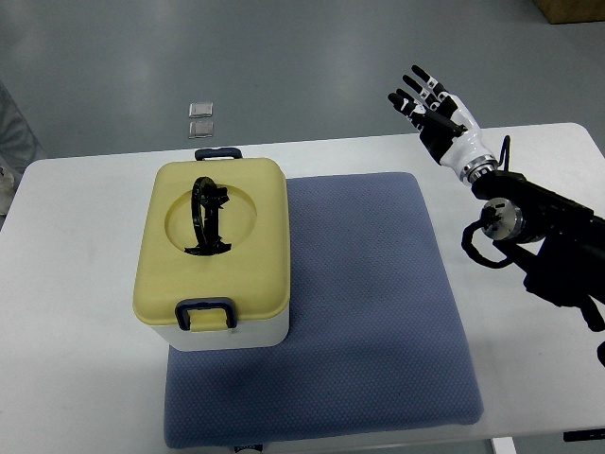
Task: Open white storage box with right hand
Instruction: 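Swing the right hand over the box toward the black lid handle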
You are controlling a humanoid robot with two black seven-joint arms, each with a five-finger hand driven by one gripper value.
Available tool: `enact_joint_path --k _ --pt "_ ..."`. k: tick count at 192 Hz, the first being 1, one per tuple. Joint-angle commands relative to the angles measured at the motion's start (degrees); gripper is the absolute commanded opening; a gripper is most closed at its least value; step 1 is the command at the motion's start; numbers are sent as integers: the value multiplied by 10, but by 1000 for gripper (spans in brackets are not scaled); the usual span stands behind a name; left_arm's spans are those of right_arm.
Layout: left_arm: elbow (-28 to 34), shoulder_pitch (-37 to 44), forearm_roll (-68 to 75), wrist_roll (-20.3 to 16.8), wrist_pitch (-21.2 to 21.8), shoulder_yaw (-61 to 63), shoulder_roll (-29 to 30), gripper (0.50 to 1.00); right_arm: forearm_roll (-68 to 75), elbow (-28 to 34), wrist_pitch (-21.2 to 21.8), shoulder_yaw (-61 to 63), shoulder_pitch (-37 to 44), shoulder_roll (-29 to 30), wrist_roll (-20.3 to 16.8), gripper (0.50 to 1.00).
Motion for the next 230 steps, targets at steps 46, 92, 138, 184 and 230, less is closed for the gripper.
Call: enact_joint_path --k 46,92,138,184,230 --pt "0 0 0 0 0 0 0 1000 -305 51 -39 -3 103 -10 0 901" --pt "0 0 0 0 0 0 0 1000 -465 76 38 -25 220 -29 1 901" --pt "0 0 0 0 0 -1 0 1000 -583 128 78 -87 311 -23 7 901" --pt "0 0 0 0 0 -1 0 1000 -791 182 79 -109 337 -2 34 901" --pt "0 0 0 0 0 -1 0 1000 -902 230 95 -124 374 9 79 901"
